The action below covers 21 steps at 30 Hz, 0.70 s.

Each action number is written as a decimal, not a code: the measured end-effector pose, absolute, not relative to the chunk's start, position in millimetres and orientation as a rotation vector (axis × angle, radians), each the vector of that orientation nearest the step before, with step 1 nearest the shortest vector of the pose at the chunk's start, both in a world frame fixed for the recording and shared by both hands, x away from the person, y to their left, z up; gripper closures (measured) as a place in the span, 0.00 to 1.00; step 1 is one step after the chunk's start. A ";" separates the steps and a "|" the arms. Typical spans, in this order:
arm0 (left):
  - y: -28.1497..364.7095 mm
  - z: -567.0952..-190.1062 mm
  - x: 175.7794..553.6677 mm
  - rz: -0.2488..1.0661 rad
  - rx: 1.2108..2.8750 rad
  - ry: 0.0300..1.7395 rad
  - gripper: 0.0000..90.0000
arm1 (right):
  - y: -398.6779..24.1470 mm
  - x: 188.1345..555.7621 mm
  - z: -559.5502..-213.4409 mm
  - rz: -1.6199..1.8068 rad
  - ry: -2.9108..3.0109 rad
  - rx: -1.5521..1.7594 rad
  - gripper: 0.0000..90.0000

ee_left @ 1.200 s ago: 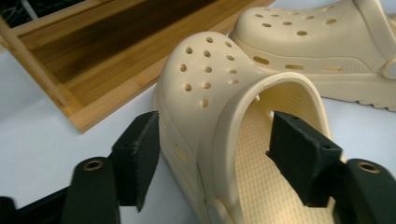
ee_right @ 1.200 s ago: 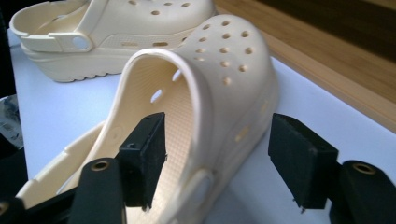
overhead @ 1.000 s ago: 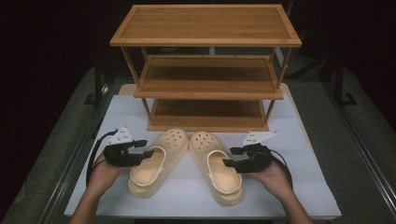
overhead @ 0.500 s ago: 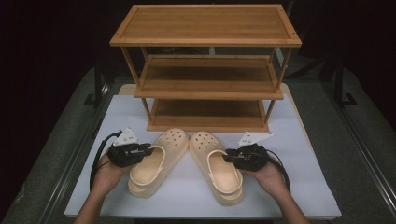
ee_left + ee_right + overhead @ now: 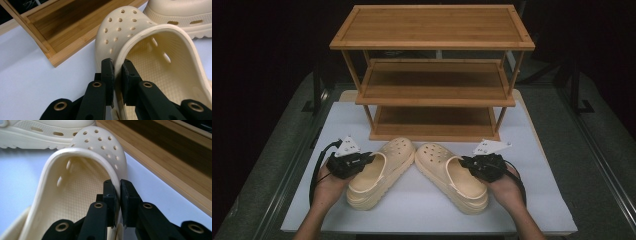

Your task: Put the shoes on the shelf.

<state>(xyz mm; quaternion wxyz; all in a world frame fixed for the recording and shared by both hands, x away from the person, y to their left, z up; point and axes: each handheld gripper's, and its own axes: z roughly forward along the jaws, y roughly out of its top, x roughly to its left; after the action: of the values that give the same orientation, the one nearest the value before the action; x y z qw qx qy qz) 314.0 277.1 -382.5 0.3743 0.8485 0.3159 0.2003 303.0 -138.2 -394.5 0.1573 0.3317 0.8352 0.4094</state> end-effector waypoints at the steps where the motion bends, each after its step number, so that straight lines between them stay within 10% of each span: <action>1: 277.1 -381.6 314.0 0.509 2.171 0.811 0.92 | -140.2 302.8 -393.8 1.172 2.386 0.949 0.93; 21: 255.0 -356.6 341.1 0.536 2.119 0.848 0.92 | -178.8 320.8 -373.8 1.155 2.229 1.054 0.92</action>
<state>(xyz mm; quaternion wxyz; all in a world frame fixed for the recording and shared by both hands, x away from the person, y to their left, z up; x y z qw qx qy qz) 341.1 255.0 -356.6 0.3882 0.8330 0.3333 0.2106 320.8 -178.8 -373.8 0.2080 0.3786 0.8007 0.4150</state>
